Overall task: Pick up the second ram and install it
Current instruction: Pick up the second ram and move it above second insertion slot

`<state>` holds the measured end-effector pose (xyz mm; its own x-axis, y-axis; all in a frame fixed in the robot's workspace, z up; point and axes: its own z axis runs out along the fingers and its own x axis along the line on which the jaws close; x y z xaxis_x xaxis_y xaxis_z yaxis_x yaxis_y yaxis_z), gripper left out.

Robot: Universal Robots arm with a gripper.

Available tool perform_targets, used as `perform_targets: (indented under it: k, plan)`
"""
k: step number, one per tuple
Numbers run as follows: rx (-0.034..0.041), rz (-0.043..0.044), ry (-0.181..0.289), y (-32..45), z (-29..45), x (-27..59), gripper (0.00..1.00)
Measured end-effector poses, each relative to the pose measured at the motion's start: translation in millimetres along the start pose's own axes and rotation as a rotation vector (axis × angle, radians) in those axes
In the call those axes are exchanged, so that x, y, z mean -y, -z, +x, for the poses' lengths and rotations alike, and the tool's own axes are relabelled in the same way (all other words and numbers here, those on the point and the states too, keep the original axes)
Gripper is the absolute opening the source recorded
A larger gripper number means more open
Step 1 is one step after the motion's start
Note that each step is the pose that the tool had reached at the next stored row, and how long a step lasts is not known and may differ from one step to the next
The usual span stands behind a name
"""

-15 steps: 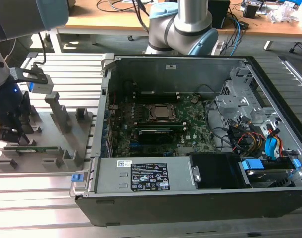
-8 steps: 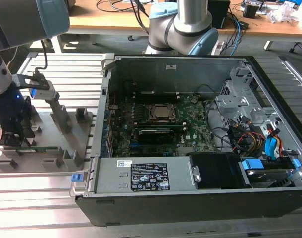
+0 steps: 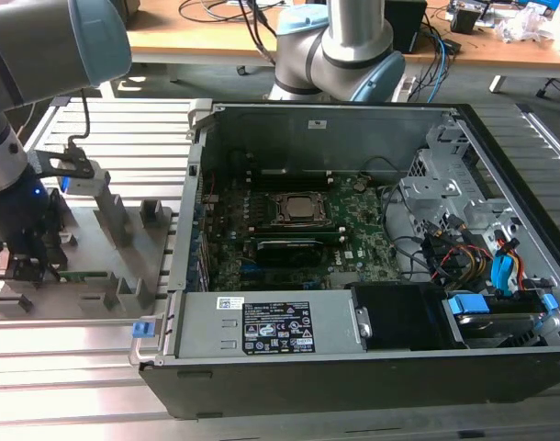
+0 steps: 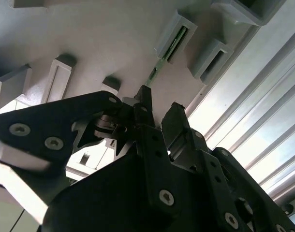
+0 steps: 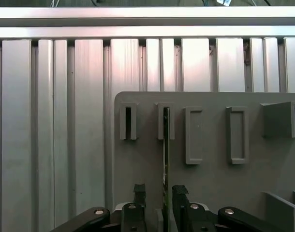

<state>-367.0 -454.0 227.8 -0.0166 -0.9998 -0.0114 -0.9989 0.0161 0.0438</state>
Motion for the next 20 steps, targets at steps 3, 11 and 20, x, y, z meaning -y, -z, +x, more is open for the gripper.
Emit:
perform_targets:
  k: [3,11,20]
  plan:
    - [0.0017,-0.0003,0.002,-5.0,0.6,0.1,0.36]
    - [0.0313,-0.0013,0.022,-13.0,-1.9,0.4,0.36]
    - [0.0152,0.0008,0.024,-28.0,-11.7,-6.8,0.36]
